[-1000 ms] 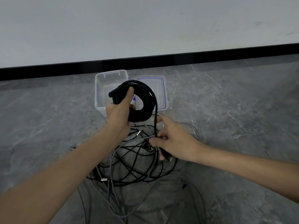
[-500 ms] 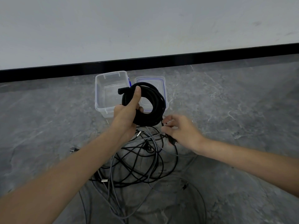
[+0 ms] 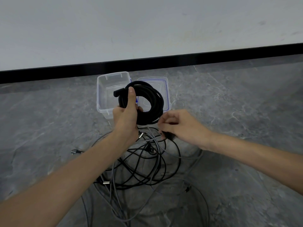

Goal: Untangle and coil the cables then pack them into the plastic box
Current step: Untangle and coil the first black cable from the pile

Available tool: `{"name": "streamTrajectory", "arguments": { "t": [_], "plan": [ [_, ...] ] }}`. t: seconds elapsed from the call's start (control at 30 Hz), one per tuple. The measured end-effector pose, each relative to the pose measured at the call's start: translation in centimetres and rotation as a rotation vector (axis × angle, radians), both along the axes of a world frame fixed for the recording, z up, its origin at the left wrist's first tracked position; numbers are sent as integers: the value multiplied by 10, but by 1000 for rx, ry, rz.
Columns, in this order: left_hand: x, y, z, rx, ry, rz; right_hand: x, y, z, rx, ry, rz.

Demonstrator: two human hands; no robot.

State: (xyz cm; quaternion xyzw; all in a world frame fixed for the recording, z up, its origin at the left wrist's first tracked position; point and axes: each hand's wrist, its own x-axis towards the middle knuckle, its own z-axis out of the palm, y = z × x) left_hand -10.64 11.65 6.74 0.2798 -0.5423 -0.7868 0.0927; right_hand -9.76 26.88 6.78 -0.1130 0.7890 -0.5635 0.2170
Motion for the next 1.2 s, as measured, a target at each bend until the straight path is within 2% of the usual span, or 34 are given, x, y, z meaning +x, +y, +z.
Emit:
{"name": "streamTrajectory", "arguments": {
  "t": [0.13,0.23,0.47,0.57,0.67,0.8,0.97,1.03,1.1,1.2],
  "plan": [
    [0,-4,1,-15,1,7,-6,10,5,-31,-27,86],
    [0,-3,3,-24,5,2,-8,13,7,32,129,159],
    [4,0,3,-60,53,-46,-16,14,12,98,393,128],
    [3,0,4,-74,79,-77,-20,16,18,140,360,167],
    [1,0,5,-53,84,-91,-21,17,20,84,280,197],
    [1,-6,6,14,42,-76,-21,26,17,104,178,144],
    [1,-12,2,-19,0,-45,-24,31,24,159,282,92],
    [0,-11,2,-50,3,-41,-24,28,29,263,425,105],
    [0,-8,3,-82,8,-50,-25,22,34,450,584,90],
    [1,-3,5,-103,12,-81,-20,15,40,626,633,51]
  ]
}}
